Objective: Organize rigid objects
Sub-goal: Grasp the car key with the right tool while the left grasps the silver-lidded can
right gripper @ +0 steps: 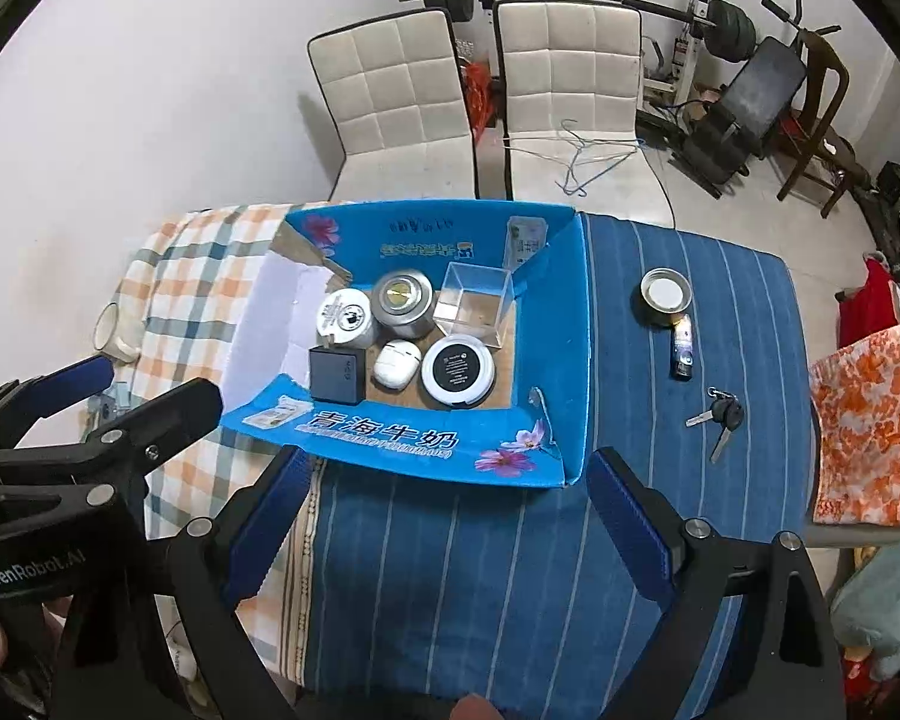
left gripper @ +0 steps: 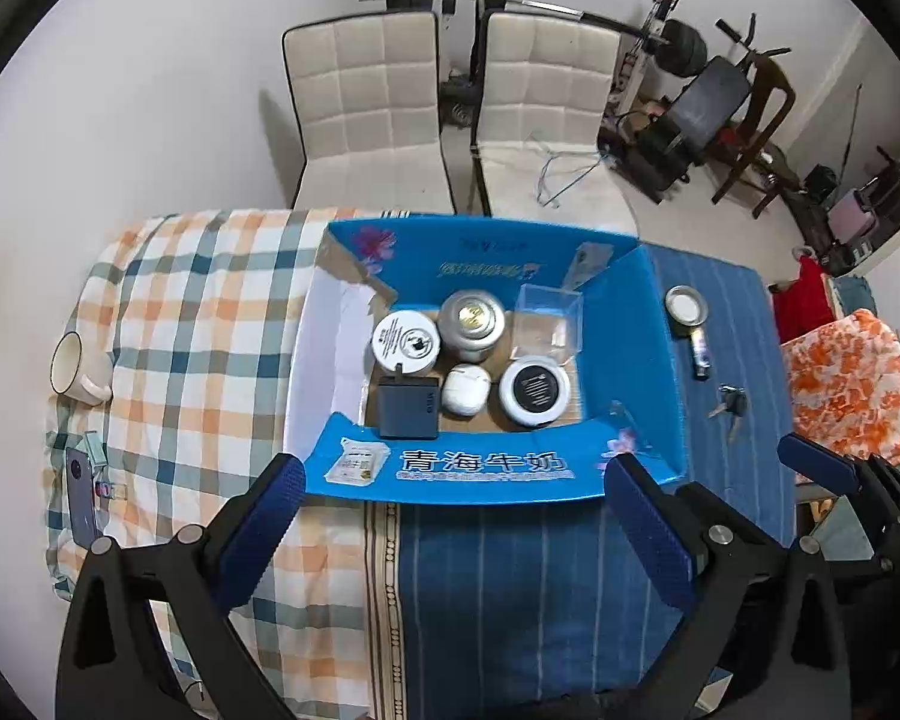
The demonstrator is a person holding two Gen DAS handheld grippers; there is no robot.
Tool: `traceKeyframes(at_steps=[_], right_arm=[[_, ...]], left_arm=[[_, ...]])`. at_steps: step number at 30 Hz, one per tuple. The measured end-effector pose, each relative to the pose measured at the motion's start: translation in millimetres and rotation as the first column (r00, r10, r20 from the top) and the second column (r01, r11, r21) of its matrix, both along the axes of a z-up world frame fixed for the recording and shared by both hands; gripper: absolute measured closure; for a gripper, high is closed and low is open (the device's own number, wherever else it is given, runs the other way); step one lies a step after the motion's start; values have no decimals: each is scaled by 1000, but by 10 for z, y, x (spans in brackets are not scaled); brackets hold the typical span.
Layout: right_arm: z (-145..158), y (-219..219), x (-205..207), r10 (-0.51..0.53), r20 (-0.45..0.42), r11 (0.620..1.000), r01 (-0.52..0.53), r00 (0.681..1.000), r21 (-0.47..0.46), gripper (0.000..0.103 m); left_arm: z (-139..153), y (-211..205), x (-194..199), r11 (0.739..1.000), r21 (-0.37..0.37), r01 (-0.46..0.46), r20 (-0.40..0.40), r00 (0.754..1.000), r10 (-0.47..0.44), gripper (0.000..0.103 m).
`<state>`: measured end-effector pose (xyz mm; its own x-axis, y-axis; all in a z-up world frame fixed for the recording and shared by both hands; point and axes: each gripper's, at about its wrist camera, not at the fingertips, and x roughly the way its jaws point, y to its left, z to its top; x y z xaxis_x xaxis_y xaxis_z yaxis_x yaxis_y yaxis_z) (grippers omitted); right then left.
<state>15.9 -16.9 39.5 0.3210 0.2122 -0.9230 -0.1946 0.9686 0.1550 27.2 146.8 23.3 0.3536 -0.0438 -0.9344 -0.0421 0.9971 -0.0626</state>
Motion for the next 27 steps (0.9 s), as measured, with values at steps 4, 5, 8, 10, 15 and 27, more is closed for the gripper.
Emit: traceKeyframes(at_steps=[4,5,8,10,15,27], right_arm=[[60,-76,-47,0,-1,1000,0,1000,30,8],[56,-113,-50,-3,-3,999,4,1000,35,8],[-20,-316,-34,-39,-18,998,39,999,39,8],[-121,-528,0,-86,-44,995,87,995,37,8],[-393,-1256,130,-243,-88,970,245,966,9,8],[-1576,-2995,909,-577,-247,808,588,779,-33,8]], left_arm=[[126,-86,-61,1000,-1,6,25,1000,-6,1],[140,-108,-64,1000,-3,9,27,1000,-9,1],[145,-212,-52,1000,-3,19,30,999,-19,1],[112,-306,-25,1000,1,30,25,999,-30,1],[-43,-735,145,996,-10,90,5,996,-90,1],[-908,-2230,1355,973,-64,223,-106,968,-229,1]])
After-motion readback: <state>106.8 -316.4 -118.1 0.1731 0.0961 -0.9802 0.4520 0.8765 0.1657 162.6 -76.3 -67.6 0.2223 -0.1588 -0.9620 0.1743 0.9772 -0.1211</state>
